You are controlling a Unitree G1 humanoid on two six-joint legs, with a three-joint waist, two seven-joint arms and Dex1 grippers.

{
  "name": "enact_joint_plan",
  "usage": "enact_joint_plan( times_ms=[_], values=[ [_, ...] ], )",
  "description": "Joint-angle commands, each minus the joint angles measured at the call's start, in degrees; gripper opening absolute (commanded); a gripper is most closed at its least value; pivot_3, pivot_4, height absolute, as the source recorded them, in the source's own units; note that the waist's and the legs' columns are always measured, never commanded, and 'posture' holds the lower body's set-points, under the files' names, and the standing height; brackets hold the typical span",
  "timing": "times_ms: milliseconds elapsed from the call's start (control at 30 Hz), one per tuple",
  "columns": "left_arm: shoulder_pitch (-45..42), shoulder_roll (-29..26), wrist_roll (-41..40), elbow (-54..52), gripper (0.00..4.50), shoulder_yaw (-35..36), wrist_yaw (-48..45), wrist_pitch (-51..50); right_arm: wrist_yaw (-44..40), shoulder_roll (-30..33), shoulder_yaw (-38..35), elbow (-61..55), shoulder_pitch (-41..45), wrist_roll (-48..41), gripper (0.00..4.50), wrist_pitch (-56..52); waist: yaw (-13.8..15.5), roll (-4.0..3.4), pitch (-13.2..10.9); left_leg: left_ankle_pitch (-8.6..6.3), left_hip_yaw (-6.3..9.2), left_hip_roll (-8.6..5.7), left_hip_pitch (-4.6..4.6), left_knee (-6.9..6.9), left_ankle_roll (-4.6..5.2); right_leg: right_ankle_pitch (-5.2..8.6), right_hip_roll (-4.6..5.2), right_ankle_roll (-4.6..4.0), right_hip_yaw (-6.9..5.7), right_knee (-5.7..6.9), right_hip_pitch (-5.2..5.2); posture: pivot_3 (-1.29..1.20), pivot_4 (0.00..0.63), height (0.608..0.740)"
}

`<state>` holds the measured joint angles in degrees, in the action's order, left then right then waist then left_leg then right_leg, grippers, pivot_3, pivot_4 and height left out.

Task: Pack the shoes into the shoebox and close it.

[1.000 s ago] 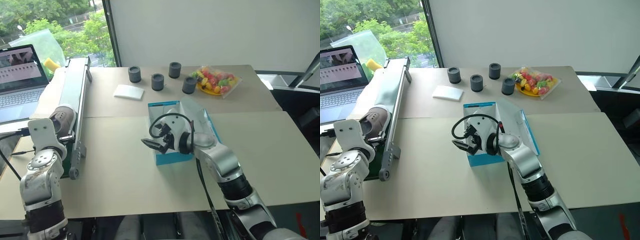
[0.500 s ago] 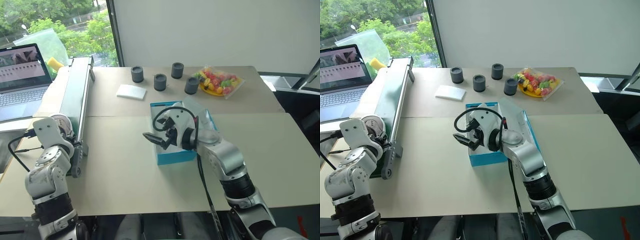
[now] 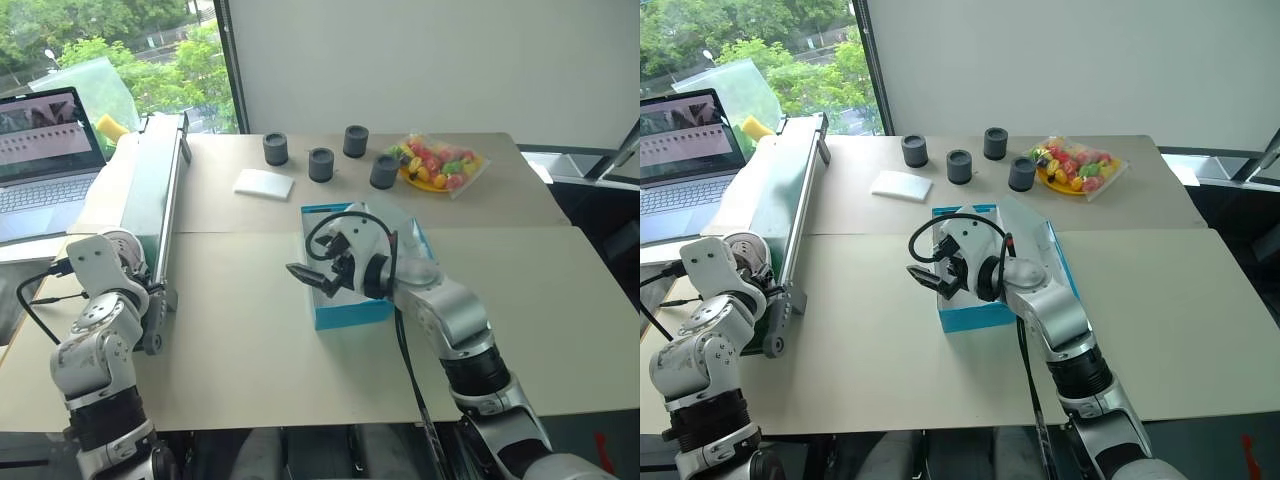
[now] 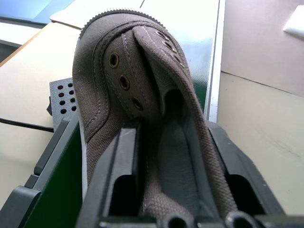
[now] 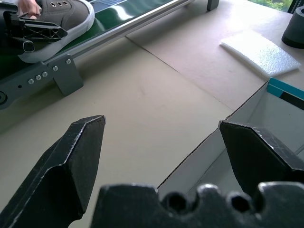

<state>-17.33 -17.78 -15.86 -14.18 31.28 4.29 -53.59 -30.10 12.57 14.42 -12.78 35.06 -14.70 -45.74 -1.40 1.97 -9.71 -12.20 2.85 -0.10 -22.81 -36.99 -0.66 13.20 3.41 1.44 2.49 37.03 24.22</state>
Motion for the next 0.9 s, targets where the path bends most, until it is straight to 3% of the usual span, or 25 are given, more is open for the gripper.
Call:
enact_joint_plan(
  times_ms=[33,467,700,800,900],
  values=[
    [0.8,-0.6,0.6,-0.8,0.01,0.3,0.5,0.4,-0.1,-0.1,-1.1,-1.0,0.8,-0.5,4.50,0.9,-0.1,0.00,0.0,0.00,0.00,0.00,0.00,0.00,0.00,0.00,0.00,0.00,0.00,0.00,0.00,0.00,0.150,0.740],
    [0.5,-0.8,5.3,-5.5,0.01,-4.4,3.5,6.9,0.2,-0.8,-1.7,1.3,1.9,-0.7,4.50,1.3,-0.3,0.01,0.0,0.00,0.01,-0.01,-0.06,0.00,0.00,0.00,0.01,0.00,0.01,-0.02,0.04,0.00,0.150,0.740],
    [0.3,-7.7,19.0,-13.7,0.01,-20.6,2.6,18.7,1.6,-3.4,-4.3,4.3,3.7,-1.7,4.50,0.8,0.0,0.03,0.0,-0.01,0.01,-0.02,-0.24,0.02,-0.01,-0.01,0.03,-0.01,-0.01,-0.10,0.14,0.00,0.150,0.740],
    [0.6,-8.0,19.6,-15.7,0.01,-24.1,-0.3,18.8,4.1,-7.2,-10.0,6.7,6.4,-5.4,4.50,-3.7,0.0,0.03,0.0,-0.01,0.03,-0.01,-0.24,0.04,-0.01,-0.01,0.06,-0.01,0.02,-0.15,0.14,0.00,0.150,0.740],
    [0.2,-6.6,16.8,-20.3,0.01,-27.8,-4.7,17.2,10.8,-13.8,-24.4,12.5,12.9,-15.8,4.50,-13.6,-0.3,0.03,0.0,-0.01,0.07,0.03,-0.25,0.05,-0.01,-0.02,0.02,-0.02,0.05,-0.09,0.18,0.00,0.150,0.740]
  ],
)
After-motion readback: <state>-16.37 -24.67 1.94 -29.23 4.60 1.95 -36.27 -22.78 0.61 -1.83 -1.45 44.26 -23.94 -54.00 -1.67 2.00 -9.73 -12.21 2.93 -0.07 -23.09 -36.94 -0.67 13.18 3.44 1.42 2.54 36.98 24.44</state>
